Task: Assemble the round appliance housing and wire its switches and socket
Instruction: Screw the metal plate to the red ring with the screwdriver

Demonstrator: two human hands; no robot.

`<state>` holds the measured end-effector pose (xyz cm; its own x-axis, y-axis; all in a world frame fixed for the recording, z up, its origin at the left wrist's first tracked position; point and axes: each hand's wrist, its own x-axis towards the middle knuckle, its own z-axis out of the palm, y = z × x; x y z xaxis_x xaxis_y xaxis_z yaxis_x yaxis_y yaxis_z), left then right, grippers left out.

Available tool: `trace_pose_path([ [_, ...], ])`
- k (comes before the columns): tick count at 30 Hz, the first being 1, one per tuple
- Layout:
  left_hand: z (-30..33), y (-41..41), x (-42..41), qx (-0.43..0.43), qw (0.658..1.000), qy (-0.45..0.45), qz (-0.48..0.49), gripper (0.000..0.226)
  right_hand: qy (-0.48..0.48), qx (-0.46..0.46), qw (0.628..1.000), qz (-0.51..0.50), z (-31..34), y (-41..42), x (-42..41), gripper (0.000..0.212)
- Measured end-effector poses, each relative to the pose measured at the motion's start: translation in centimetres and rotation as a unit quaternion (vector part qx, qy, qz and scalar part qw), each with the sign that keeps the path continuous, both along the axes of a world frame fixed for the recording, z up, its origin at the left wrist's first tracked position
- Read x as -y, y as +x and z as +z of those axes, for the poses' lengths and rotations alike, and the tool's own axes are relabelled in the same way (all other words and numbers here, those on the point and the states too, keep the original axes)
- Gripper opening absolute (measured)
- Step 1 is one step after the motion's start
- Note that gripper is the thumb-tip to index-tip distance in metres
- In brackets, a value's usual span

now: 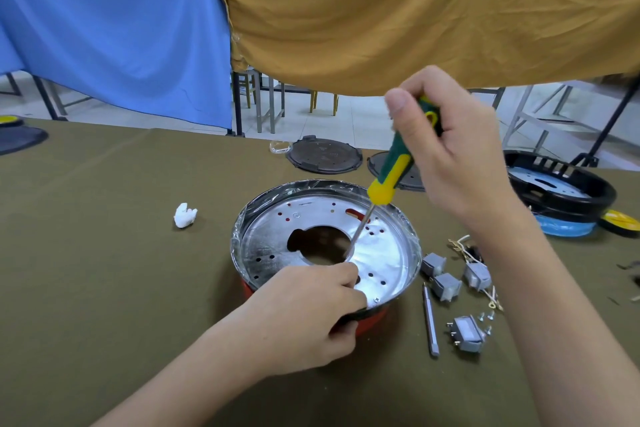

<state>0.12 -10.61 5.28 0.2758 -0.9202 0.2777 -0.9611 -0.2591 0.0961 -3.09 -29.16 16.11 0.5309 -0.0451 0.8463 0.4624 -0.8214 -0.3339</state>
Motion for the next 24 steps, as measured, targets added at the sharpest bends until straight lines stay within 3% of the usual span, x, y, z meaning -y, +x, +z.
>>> trace_pose_path([
  [5,-0.2,-0.2,-0.1,0.027,1.0,0.005,0.0,0.027,0.085,-0.028,0.99,-0.105,-0.8,0.5,2.2,0.034],
  [8,-0.9,-0.5,0.2,0.046,0.999,0.001,0.007,0.035,0.205,-0.063,0.966,-0.142,-1.9,1.0,3.7,0.037],
  [12,-1.5,-0.3,0.4,0.025,0.999,0.008,0.036,0.035,0.459,-0.155,0.872,-0.066,-4.7,0.3,5.4,0.038],
  [15,-1.4,-0.1,0.4,0.017,0.998,0.028,0.047,0.037,0.568,-0.191,0.801,-0.004,-7.0,-1.5,6.7,0.046],
  [21,-0.5,-0.1,0.7,0.008,0.997,0.066,0.042,0.029,0.656,-0.212,0.712,0.137,-10.6,-5.1,7.5,0.04],
  [24,-0.2,-0.4,1.0,0.007,0.996,0.067,0.056,0.018,0.654,-0.254,0.698,0.145,-11.9,-5.4,6.9,0.033],
])
